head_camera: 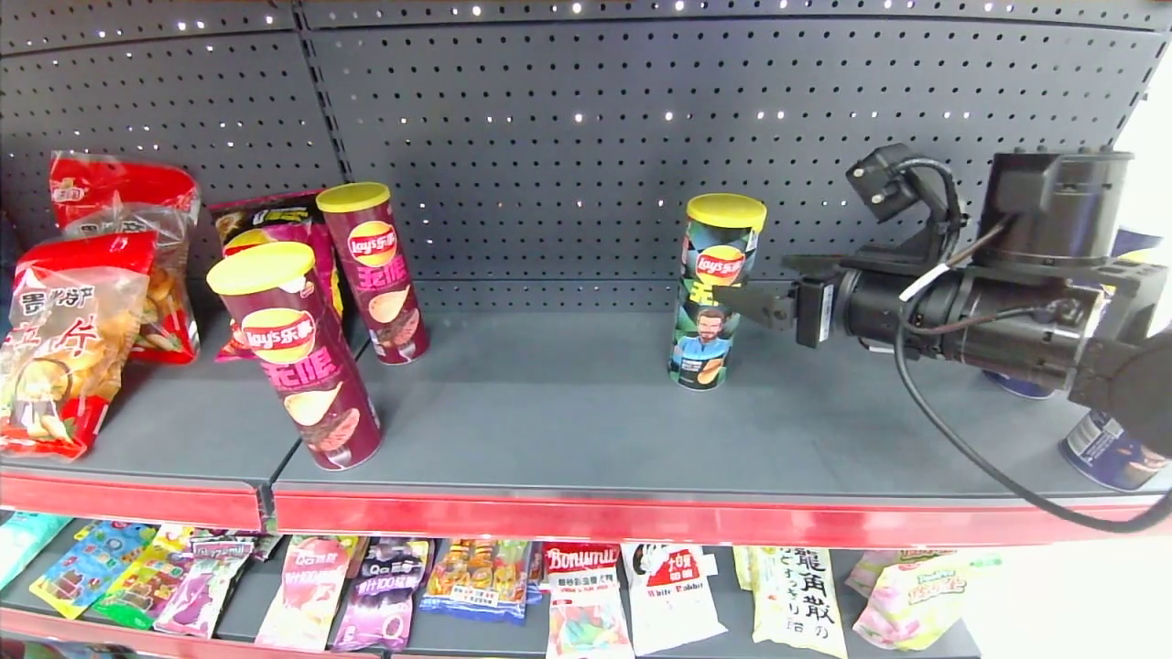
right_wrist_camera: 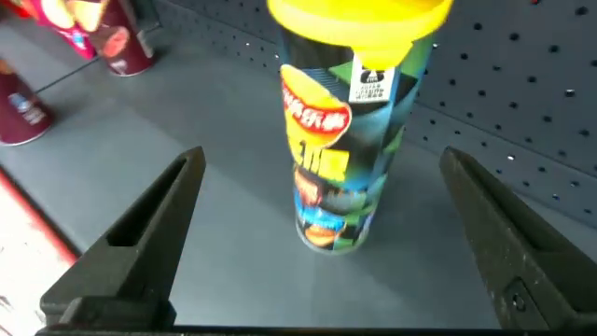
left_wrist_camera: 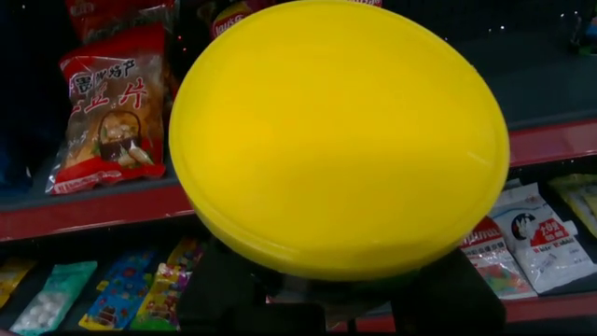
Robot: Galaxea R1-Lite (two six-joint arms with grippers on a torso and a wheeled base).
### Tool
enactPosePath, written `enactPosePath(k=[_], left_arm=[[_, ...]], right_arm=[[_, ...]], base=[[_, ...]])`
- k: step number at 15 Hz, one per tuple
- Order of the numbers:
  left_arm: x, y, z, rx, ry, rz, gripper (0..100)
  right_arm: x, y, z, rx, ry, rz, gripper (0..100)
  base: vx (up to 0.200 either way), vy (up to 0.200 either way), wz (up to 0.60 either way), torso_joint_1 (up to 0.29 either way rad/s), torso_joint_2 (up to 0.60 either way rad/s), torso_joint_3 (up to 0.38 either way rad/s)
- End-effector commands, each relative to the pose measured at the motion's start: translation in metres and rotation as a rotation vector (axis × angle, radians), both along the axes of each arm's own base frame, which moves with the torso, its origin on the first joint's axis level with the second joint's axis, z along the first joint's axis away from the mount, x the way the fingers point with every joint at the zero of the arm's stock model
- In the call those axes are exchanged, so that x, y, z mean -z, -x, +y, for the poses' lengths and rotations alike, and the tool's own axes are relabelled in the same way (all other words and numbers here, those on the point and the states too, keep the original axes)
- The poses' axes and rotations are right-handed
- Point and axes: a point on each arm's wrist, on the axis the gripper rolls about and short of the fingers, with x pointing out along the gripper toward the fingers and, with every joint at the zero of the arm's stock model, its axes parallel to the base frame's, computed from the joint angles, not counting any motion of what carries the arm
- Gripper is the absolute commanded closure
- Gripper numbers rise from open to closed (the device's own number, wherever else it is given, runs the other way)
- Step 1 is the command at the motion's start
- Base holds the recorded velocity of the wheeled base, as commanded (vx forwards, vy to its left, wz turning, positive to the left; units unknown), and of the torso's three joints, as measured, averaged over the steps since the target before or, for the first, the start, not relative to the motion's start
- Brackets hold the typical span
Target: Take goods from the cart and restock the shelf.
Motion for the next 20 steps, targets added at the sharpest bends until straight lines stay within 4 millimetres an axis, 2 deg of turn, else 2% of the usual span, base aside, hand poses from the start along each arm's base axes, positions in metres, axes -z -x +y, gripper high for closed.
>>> enactPosePath(k=[1,12,13,18,19,20], left_arm=[[0.0,-0.001,0.0,-0.004,-0.001,0.005,100],[0.004,-0.002,0.0,-0.004,0.0,0.019,100],[0.004,-0.002,0.0,-0.004,0.0,0.019,100],[0.01,-0.003,0.0,-0.004,0.0,0.033,100],[0.01,-0.003,0.0,-0.004,-0.001,0.035,100],[0.011,-0.004,0.0,-0.004,-0.001,0.038,100]], right_arm=[[0.01,-0.019,0.01,-0.002,0.003,0.025,0],[0.015,-0.052,0.021,0.008,-0.002,0.018,0],[0.015,-0.063,0.026,0.015,-0.006,0.004,0],[0.014,-0.074,0.031,0.026,-0.012,-0.008,0],[0.015,-0.075,0.031,0.026,-0.012,-0.008,100],[0.014,-0.073,0.031,0.034,-0.01,-0.007,100]], base=[[0.0,0.0,0.0,0.0,0.0,0.0],[0.0,0.0,0.0,0.0,0.0,0.0],[0.0,0.0,0.0,0.0,0.0,0.0],[0.0,0.0,0.0,0.0,0.0,0.0],[0.0,0.0,0.0,0.0,0.0,0.0],[0.0,0.0,0.0,0.0,0.0,0.0]])
